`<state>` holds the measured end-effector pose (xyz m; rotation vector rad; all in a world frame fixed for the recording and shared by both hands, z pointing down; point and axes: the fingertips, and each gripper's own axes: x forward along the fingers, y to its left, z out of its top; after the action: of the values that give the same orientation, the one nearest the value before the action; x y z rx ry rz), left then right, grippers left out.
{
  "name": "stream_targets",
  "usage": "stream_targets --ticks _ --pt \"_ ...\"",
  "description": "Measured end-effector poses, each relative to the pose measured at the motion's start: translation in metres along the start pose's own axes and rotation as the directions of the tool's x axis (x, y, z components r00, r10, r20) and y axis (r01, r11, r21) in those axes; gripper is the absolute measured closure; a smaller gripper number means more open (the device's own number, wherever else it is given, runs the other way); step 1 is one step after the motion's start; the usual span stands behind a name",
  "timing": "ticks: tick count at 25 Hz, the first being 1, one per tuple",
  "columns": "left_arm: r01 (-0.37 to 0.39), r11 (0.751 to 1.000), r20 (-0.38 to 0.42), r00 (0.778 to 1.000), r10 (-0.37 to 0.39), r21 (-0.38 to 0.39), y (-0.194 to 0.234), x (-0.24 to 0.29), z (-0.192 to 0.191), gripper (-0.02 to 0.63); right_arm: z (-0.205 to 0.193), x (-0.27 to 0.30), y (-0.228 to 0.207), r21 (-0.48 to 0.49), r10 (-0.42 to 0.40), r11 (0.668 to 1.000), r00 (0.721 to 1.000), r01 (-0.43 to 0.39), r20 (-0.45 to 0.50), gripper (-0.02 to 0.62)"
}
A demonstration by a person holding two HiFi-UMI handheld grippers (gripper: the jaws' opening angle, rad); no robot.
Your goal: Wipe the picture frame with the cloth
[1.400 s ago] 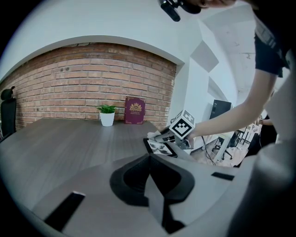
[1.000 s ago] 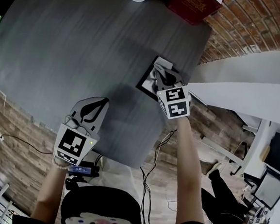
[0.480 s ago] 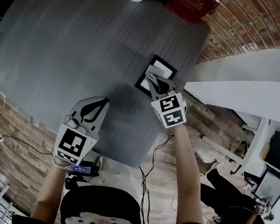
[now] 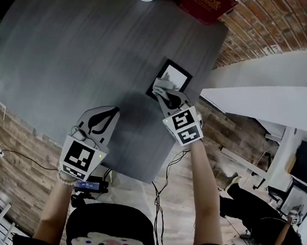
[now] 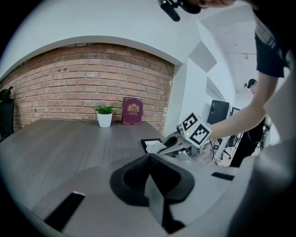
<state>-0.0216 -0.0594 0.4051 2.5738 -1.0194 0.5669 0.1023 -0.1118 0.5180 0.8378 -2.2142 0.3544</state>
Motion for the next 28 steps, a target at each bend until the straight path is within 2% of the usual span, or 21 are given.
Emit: stream_targets --ticks 11,28 --pt "-0.002 1.0 -0.001 1.0 0.002 -0.002 0.001 0.001 -0.001 0.597 -0.003 -0.001 -0.03 0.0 -0.064 0.998 0.998 0.064 -0.015 0.571" --pt "-0.01 1.0 -0.004 1.0 0.01 0.001 0.002 0.001 0.0 0.597 -0.004 -0.015 -0.086 0.143 -0.215 0.968 0.976 0.208 0.035 0.571"
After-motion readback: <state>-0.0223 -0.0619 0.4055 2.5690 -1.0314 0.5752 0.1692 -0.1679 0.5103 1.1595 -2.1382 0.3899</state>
